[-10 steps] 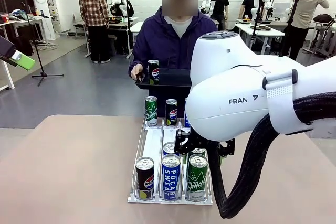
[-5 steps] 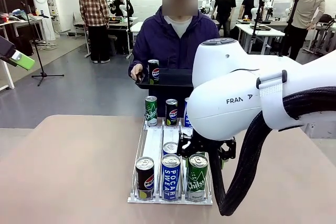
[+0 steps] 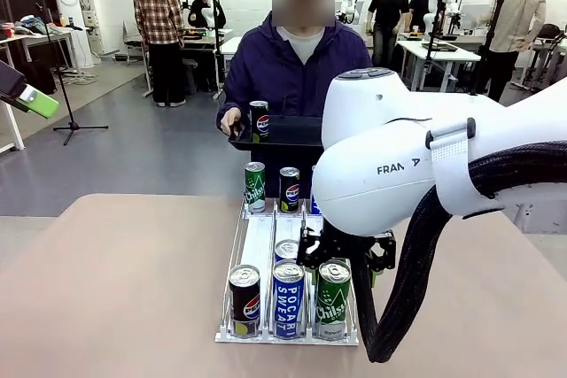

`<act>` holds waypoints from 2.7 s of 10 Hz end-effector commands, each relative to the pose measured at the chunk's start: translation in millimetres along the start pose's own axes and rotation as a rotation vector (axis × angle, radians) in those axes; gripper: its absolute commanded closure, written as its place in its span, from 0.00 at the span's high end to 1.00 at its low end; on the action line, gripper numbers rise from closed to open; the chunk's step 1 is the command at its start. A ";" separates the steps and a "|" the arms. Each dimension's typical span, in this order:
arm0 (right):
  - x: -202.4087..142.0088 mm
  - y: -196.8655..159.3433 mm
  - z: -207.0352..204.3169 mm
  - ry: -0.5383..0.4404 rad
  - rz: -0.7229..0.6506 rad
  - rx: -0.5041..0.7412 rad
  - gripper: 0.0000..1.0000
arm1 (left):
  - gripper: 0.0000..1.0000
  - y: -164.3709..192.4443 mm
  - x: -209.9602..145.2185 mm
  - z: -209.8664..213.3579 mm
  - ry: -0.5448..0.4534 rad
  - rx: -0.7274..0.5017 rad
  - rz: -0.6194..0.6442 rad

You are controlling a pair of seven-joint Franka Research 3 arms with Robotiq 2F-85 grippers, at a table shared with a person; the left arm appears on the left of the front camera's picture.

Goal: Retrieve and hand over the desired beverage to the person.
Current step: Pick up another can of the same type that the person held from the Automatic Can Dispenser.

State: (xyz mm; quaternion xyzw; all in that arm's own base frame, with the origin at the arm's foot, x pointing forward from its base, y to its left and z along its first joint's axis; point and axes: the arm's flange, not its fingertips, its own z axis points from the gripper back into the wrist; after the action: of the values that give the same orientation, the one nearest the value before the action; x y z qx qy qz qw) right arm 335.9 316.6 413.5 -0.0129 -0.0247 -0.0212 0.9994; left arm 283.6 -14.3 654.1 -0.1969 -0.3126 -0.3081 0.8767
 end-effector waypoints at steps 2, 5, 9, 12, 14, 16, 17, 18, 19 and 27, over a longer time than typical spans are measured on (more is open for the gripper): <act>3.5 -0.4 0.2 0.042 0.081 0.054 0.40 | 1.00 -0.1 0.9 -0.4 0.008 -0.002 0.003; 3.8 -0.5 -0.3 0.042 0.096 0.056 0.35 | 1.00 -0.1 0.9 -0.4 0.008 -0.002 0.003; 2.0 0.3 0.5 0.049 0.109 0.054 0.00 | 1.00 -0.1 0.9 -0.4 0.008 -0.002 0.003; -15.1 8.5 53.5 0.070 -0.021 -0.052 0.54 | 1.00 -0.1 0.9 -0.4 0.008 -0.002 0.003; -34.3 9.6 148.8 0.021 -0.097 -0.074 0.54 | 1.00 -0.1 0.9 -0.4 0.008 -0.002 0.003; -52.2 19.0 230.5 -0.057 -0.124 -0.062 0.54 | 1.00 -0.1 0.9 -0.4 0.008 -0.002 0.003; -60.1 24.3 257.1 -0.095 -0.130 -0.063 0.54 | 1.00 -0.1 0.9 -0.4 0.008 -0.002 0.003; -61.2 29.1 277.6 -0.122 -0.147 -0.055 0.54 | 1.00 -0.1 0.9 -0.4 0.008 -0.002 0.003; -56.9 31.6 288.6 -0.134 -0.154 -0.036 0.54 | 1.00 -0.1 0.9 -0.4 0.008 -0.002 0.003; -65.9 21.5 294.9 -0.122 -0.125 -0.004 0.54 | 1.00 -0.1 0.9 -0.4 0.008 -0.002 0.003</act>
State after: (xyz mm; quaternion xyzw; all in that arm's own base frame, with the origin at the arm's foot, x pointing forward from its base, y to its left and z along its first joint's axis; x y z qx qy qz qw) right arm 258.3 352.2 706.6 -0.0123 -0.0827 -0.0780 0.9934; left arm 283.6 -14.3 654.1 -0.1969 -0.3126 -0.3080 0.8767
